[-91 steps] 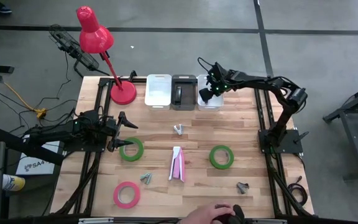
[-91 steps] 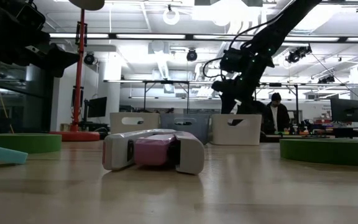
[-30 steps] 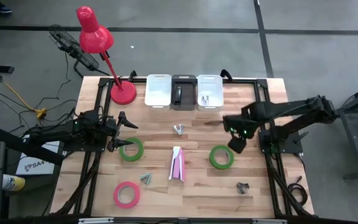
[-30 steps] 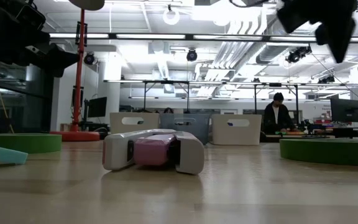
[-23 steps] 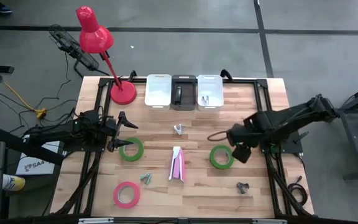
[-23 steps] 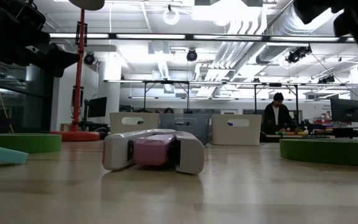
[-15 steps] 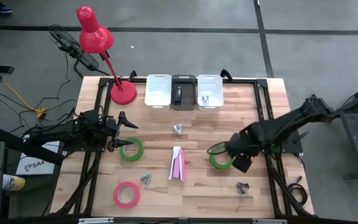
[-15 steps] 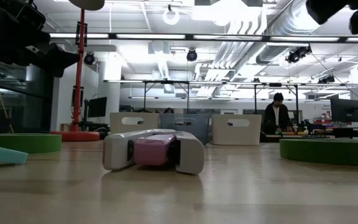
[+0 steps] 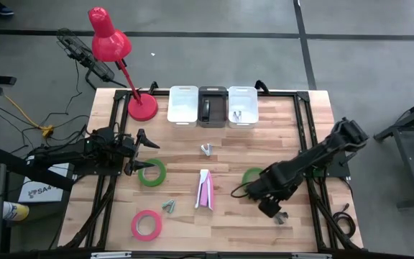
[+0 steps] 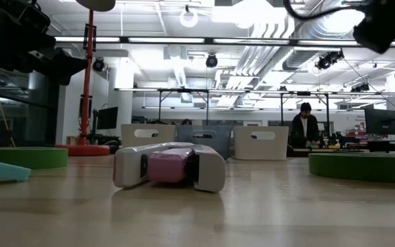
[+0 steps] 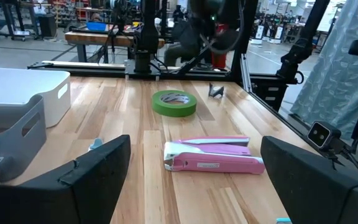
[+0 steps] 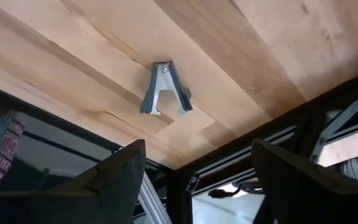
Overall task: Pick and place Stapler, Stapler remover, tape
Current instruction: Put the black staple remover into the right white bin
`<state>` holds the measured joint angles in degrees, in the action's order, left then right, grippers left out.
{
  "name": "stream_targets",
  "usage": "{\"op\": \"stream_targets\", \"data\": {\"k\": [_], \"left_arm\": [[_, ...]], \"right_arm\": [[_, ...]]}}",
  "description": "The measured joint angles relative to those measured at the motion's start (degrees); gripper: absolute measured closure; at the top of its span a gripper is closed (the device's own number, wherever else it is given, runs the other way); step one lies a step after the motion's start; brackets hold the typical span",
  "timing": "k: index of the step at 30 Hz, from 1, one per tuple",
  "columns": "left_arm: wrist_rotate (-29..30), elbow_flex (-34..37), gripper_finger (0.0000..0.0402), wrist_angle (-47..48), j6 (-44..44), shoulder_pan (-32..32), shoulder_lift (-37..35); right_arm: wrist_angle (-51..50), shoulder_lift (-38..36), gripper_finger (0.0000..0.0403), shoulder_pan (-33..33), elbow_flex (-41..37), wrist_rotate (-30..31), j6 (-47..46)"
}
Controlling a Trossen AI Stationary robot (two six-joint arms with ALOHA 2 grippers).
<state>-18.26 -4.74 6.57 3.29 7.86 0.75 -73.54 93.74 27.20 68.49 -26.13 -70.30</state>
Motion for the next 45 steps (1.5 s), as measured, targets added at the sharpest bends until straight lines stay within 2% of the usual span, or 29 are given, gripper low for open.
{"op": "stream_targets", "data": {"k": [10, 15, 18, 24, 37, 45], "left_arm": [[0.0, 0.0, 0.0046, 0.0, 0.0, 0.0, 0.0], [0.0, 0.0, 0.0046, 0.0, 0.0, 0.0, 0.0], [0.0, 0.0, 0.0046, 0.0, 0.0, 0.0, 0.0], [-0.2, 0.0, 0.0046, 0.0, 0.0, 0.0, 0.0], [-0.2, 0.0, 0.0046, 0.0, 0.0, 0.0, 0.0], [-0.2, 0.0, 0.0046, 0.0, 0.0, 0.0, 0.0]], "right_arm": [[3.1, 5.6, 0.0119, 0.0, 0.0, -3.3, -0.1], [5.5, 5.8, 0.0119, 0.9, -0.1, 0.0, -4.1], [7.5, 5.8, 0.0119, 1.1, -2.1, -3.2, -4.3], [18.8, 5.8, 0.0116, 1.5, -8.3, -8.5, -5.7], [25.4, 5.8, 0.0060, 1.4, -13.9, -12.1, -6.8], [32.7, 6.6, 0.0053, 2.2, -17.5, -14.3, -8.5]]}}
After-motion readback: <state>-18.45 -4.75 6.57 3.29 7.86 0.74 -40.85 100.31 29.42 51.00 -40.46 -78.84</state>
